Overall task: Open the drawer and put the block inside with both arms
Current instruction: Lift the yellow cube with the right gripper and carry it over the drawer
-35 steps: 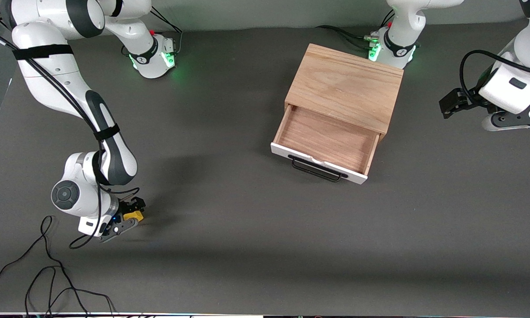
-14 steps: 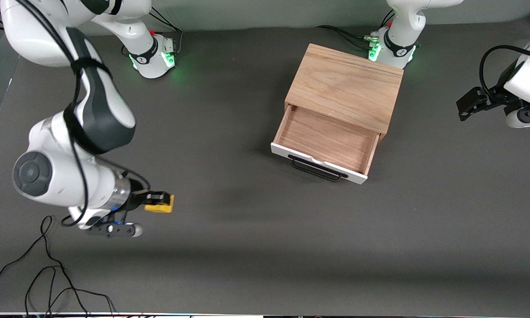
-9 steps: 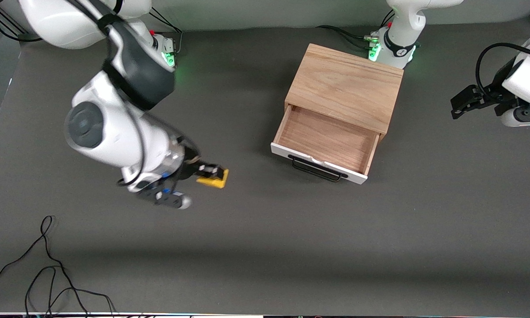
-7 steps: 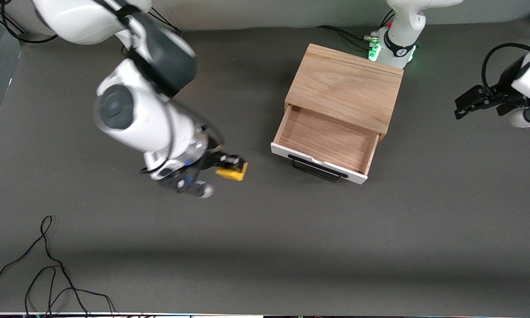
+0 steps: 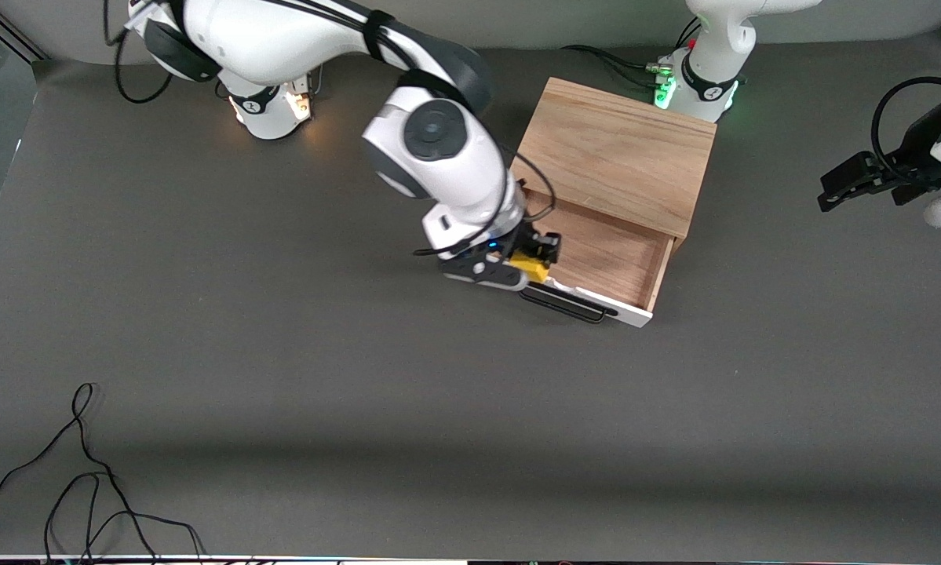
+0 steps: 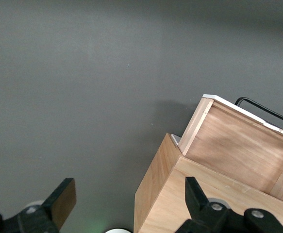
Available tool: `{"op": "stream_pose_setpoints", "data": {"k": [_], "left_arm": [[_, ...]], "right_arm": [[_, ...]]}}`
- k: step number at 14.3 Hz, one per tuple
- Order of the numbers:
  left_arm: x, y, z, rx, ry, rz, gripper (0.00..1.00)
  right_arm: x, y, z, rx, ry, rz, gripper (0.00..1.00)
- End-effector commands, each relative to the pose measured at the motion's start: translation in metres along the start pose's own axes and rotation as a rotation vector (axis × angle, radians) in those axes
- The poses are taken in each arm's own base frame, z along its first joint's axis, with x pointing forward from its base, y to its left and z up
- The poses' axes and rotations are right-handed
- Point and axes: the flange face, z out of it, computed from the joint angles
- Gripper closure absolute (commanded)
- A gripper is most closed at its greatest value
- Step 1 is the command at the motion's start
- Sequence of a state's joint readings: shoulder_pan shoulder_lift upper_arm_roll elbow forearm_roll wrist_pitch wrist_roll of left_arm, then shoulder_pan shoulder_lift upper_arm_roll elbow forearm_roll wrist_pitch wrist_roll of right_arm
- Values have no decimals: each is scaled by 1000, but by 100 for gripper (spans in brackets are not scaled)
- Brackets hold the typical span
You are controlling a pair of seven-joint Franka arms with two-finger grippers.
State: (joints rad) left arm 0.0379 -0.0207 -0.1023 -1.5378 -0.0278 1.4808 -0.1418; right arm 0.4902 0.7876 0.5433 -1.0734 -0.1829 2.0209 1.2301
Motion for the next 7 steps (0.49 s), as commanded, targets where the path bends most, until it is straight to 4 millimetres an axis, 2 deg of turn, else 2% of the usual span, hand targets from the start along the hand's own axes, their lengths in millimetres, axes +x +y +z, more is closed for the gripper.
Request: {"op": "stream_pose_setpoints", "data": {"k": [1, 4, 7], "left_arm": [[-10, -1, -2, -2, -9, 27, 0], [-10, -2, -2, -1, -7, 27, 0], [-11, 2, -3, 4, -5, 34, 0]], "right_arm": [[-29, -13, 18, -17, 9, -26, 89], [-55, -12, 56, -69, -20, -56, 89], [-58, -5, 87, -115, -8, -38, 88]]}}
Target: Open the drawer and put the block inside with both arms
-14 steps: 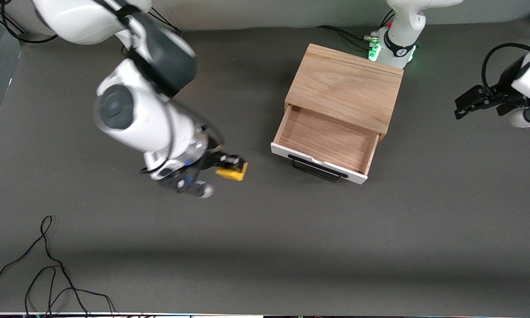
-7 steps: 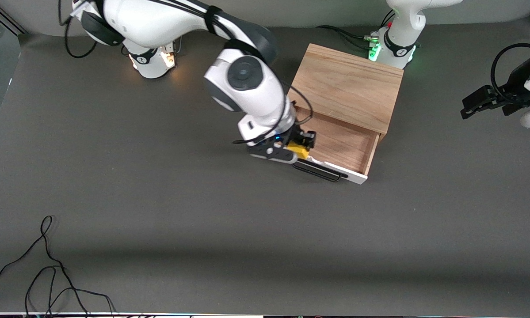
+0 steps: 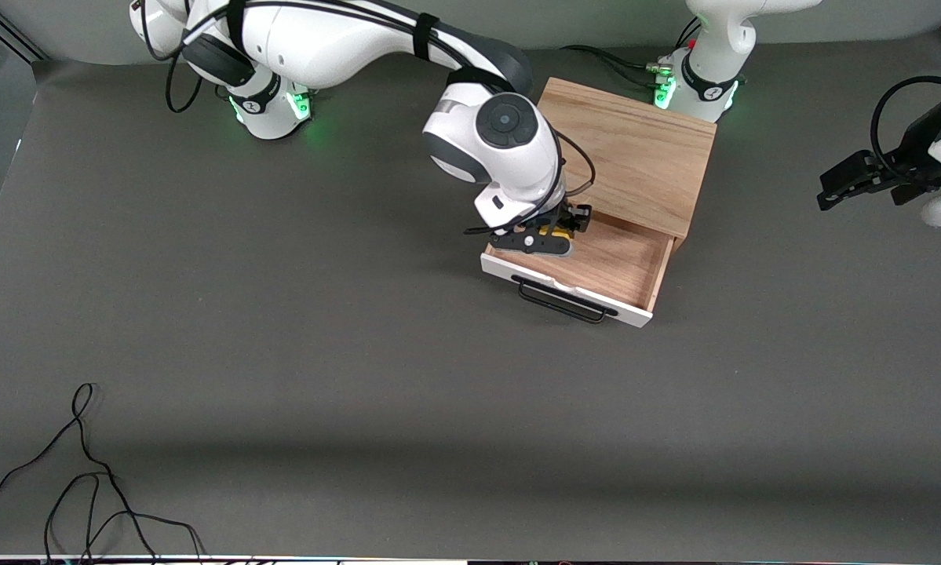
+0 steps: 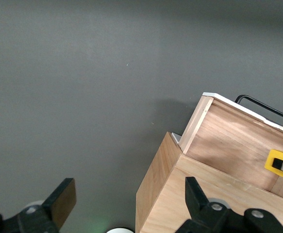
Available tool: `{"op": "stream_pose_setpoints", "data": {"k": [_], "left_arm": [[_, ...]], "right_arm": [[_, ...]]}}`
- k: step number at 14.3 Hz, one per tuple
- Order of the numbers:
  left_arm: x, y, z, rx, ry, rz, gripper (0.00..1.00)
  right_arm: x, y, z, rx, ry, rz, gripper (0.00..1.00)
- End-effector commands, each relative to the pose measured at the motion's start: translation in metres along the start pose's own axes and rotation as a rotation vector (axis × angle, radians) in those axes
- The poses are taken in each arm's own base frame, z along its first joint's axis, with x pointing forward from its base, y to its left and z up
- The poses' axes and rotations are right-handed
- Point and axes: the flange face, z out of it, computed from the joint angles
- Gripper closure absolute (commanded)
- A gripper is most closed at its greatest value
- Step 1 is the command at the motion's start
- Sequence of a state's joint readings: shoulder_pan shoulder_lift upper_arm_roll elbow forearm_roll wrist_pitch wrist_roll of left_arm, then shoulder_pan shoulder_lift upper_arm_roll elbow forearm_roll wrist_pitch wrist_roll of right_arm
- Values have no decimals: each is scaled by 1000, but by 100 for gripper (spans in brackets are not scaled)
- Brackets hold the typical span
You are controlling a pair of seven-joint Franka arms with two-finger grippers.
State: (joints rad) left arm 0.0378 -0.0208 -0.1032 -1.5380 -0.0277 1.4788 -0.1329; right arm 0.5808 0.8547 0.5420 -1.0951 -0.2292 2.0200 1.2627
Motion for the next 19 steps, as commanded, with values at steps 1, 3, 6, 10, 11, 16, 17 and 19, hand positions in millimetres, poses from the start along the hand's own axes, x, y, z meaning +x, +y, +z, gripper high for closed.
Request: {"op": "stream_pose_setpoints", "data": {"k": [1, 3, 6, 10, 11, 16, 17, 19], "left_arm": [[-11, 2, -3, 4, -3, 26, 0], [-11, 3, -3, 4, -3, 27, 0], [-11, 2, -3, 4, -4, 24, 0], [-11, 2, -3, 4, -4, 23, 0], [-11, 2, -3, 4, -4, 24, 0], [-12, 3, -3, 6, -7, 26, 0], [-12, 4, -3, 6, -7, 27, 0], [-12, 5, -3, 8, -7, 30, 0]], "right_arm": [[-5, 0, 27, -34, 14, 21, 88], [-6, 1, 38, -45, 6, 21, 88], [-13, 1, 54, -59, -6, 41, 80], [-15, 0, 57, -54, -7, 49, 35], [-14, -1, 57, -50, -4, 49, 0], [-8, -4, 43, -30, 21, 46, 0], [-5, -3, 35, -26, 25, 48, 0], [3, -1, -5, -23, 60, 47, 0]]}}
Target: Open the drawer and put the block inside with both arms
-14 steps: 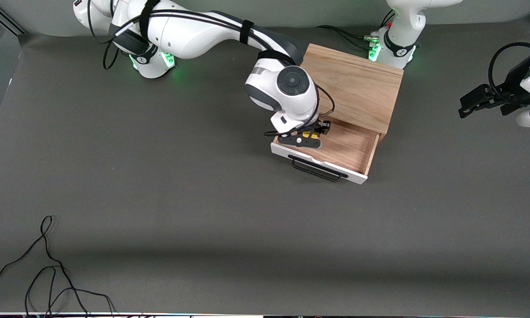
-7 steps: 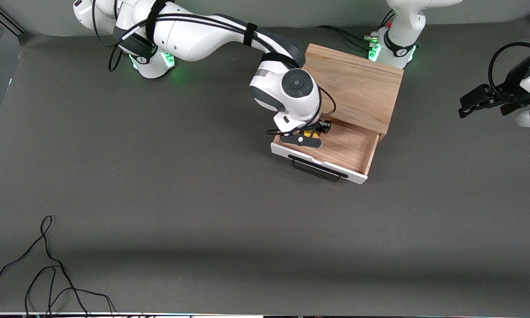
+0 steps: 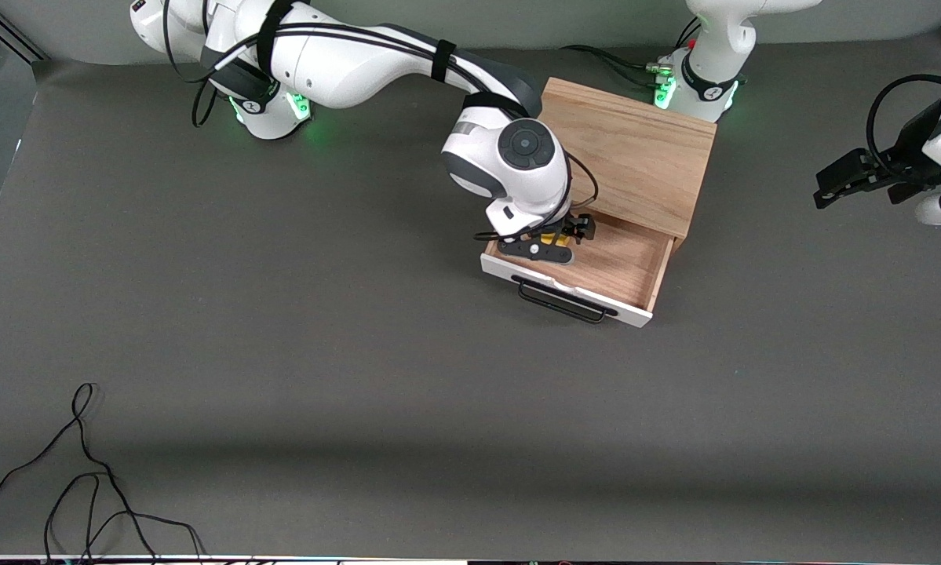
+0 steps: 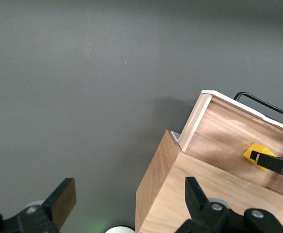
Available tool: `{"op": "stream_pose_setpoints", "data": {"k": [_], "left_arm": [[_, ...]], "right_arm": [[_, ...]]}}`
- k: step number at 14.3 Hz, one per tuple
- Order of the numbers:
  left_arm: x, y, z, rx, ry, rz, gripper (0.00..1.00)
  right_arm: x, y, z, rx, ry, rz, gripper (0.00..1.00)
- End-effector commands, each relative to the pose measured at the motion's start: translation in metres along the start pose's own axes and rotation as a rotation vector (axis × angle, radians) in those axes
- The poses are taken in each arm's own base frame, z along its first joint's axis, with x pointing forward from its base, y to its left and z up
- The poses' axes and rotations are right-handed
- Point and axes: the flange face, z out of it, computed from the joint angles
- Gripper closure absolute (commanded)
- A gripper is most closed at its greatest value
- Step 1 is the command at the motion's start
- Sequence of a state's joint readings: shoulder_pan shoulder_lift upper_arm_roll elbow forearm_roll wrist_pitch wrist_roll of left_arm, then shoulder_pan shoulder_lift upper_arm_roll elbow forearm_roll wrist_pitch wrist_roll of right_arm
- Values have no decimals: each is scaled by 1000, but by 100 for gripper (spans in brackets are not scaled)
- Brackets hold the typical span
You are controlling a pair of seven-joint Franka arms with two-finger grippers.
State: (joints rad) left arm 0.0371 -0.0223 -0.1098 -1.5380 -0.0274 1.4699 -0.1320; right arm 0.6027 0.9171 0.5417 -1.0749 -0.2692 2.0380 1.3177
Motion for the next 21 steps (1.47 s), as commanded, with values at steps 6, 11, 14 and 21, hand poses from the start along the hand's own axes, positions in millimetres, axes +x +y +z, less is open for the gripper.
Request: {"op": "stream_pose_setpoints", "data": {"k": [6, 11, 14, 21], "left_arm": [[-11, 5, -4, 14, 3, 29, 0], [-10, 4, -3, 14, 1, 27, 0], [-10, 4, -3, 14, 1, 27, 0], [-10, 4, -3, 14, 1, 27, 0]], "right_arm": [[124, 91, -207, -18, 128, 60, 0], [204, 215, -311, -71, 85, 63, 0], [251, 313, -367, -27, 80, 16, 0], [232, 445, -391, -114, 186, -111, 0]]}}
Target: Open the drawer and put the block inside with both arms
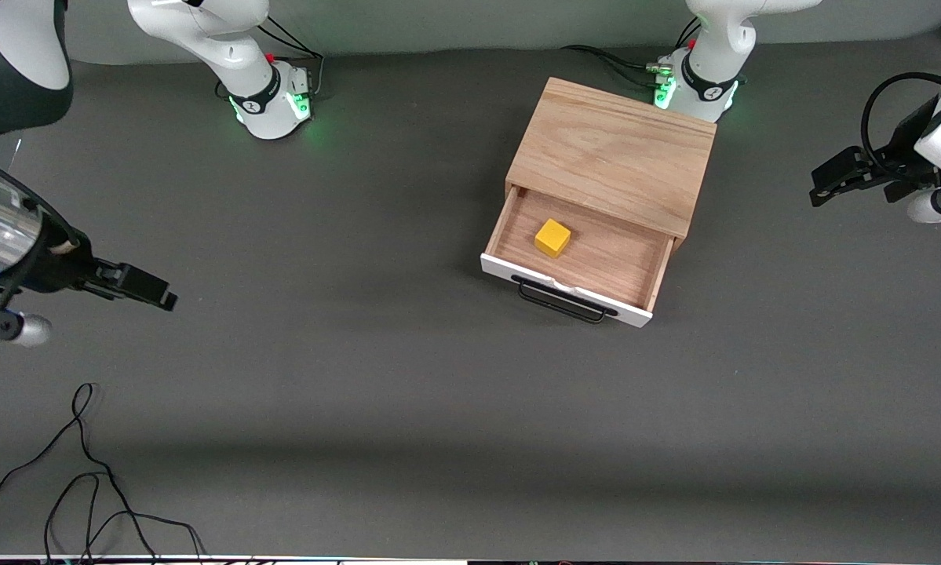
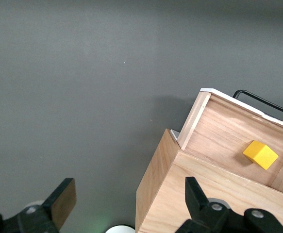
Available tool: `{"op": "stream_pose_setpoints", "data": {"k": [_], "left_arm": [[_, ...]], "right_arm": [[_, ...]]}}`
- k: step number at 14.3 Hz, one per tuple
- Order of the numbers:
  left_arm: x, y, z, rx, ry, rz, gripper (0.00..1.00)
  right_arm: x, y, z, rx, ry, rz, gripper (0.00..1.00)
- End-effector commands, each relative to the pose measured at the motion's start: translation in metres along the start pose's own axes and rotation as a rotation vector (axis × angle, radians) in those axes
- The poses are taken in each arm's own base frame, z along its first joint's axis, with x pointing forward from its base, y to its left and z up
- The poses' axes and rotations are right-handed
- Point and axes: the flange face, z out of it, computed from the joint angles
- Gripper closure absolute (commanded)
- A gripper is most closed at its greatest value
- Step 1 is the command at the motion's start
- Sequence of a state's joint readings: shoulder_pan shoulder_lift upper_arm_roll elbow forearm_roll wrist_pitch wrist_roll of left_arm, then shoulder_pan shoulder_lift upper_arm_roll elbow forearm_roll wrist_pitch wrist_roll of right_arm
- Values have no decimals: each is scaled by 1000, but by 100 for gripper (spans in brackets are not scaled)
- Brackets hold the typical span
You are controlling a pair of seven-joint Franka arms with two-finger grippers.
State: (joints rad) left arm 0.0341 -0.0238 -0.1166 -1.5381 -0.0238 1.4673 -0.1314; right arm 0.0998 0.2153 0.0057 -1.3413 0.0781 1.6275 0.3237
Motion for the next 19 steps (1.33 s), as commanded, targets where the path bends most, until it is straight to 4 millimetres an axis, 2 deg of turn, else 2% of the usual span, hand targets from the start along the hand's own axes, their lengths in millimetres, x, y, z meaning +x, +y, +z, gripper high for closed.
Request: {"op": "stream_pose_setpoints", "data": {"k": [1, 3, 11, 13, 19], "left_arm": [[-9, -1, -3, 10, 2, 17, 0], [-9, -1, -3, 10, 2, 17, 0], [-9, -2, -3, 10, 2, 16, 0], [-8, -2, -2, 10, 1, 16, 0], [-9, -2, -3, 9, 2, 14, 0]], "right_arm": [[-40, 26, 11, -26, 27, -27, 0], [-43, 29, 7, -30, 24, -38, 0], [-43, 33, 15, -62, -15, -80, 0], [-41, 31, 13, -63, -10, -170, 0], [-51, 36, 17, -80, -100, -218, 0]]}}
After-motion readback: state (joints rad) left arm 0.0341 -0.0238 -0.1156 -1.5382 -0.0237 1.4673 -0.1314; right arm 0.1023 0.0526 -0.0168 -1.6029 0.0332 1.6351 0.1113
